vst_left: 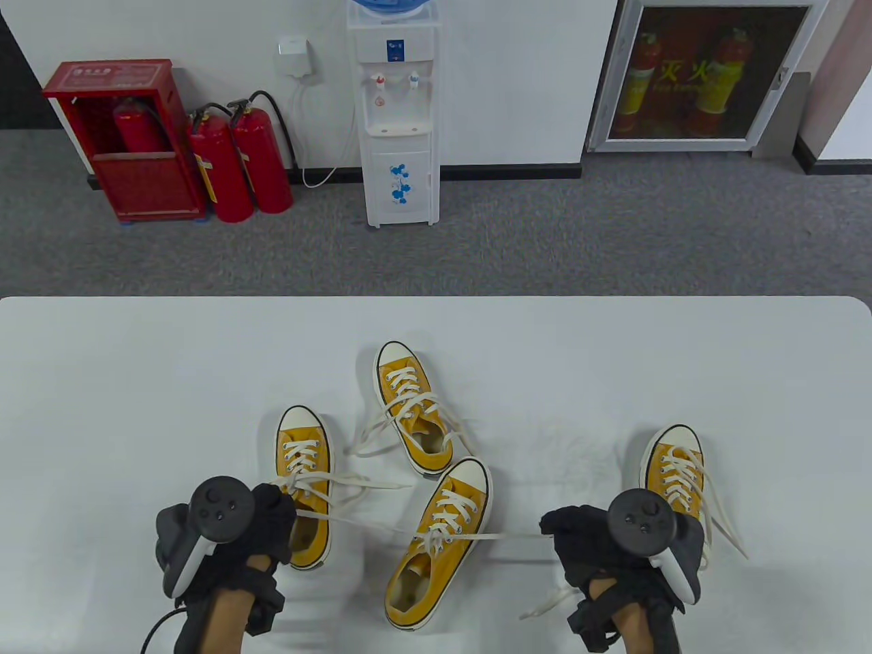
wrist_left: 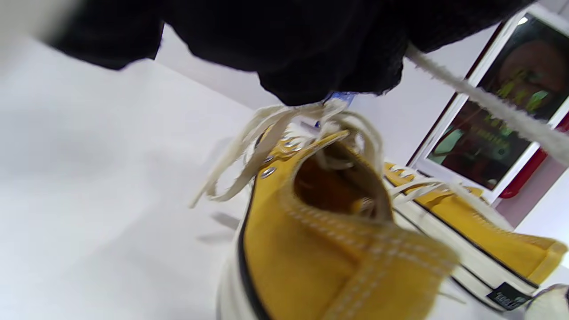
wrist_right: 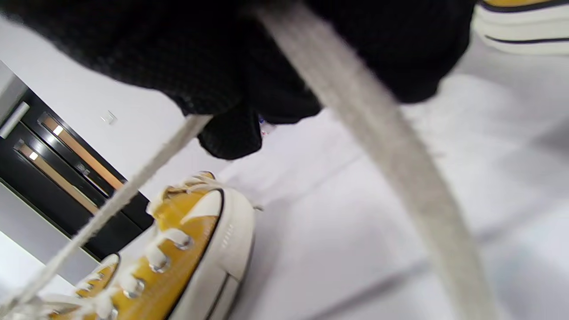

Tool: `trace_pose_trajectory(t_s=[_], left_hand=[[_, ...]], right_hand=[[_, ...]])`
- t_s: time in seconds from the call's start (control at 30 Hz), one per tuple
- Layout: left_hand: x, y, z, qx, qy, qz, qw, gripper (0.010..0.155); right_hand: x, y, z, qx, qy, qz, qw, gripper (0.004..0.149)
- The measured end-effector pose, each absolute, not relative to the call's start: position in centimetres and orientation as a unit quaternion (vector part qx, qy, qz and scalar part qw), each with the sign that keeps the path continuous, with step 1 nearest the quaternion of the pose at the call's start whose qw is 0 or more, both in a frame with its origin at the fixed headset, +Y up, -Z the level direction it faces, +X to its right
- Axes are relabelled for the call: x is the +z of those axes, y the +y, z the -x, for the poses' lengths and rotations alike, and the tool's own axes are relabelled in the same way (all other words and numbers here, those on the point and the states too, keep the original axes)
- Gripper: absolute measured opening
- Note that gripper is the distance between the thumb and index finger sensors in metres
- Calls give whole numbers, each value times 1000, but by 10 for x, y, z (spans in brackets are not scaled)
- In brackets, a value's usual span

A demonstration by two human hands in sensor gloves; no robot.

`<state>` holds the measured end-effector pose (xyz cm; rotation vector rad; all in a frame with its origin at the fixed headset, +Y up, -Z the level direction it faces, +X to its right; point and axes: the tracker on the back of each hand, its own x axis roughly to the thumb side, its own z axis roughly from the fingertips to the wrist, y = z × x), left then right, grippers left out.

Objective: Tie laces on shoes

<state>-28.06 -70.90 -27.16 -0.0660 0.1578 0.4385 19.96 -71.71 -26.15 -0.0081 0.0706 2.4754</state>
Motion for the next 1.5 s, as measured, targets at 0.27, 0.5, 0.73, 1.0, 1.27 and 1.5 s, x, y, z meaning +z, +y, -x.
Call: trace_pose_trajectory(t_s=[0.27, 0.5, 0.73, 1.0, 1.27, 1.5], left_hand=[[-276, -721, 289, 195, 117, 58, 972, 38], [-275, -721, 286, 192, 115, 46, 973, 38], [-274, -718, 284, 194, 109, 34, 974, 39], [-274, -718, 284, 201, 107, 26, 973, 39], [-273, -717, 283, 204, 106, 27, 973, 39], [-273, -716, 282, 209, 101, 21, 973, 39]], right_hand=[[-264, -724, -199, 969, 49, 52, 236, 34], [-263, -728, -188, 976, 54, 38, 206, 43], [-260, -725, -170, 979, 28, -14, 203, 56], [-252, -725, -131, 969, -13, -109, 219, 72], [-255, -742, -92, 970, 34, -152, 189, 80], [-259, -751, -68, 970, 43, -161, 177, 70]])
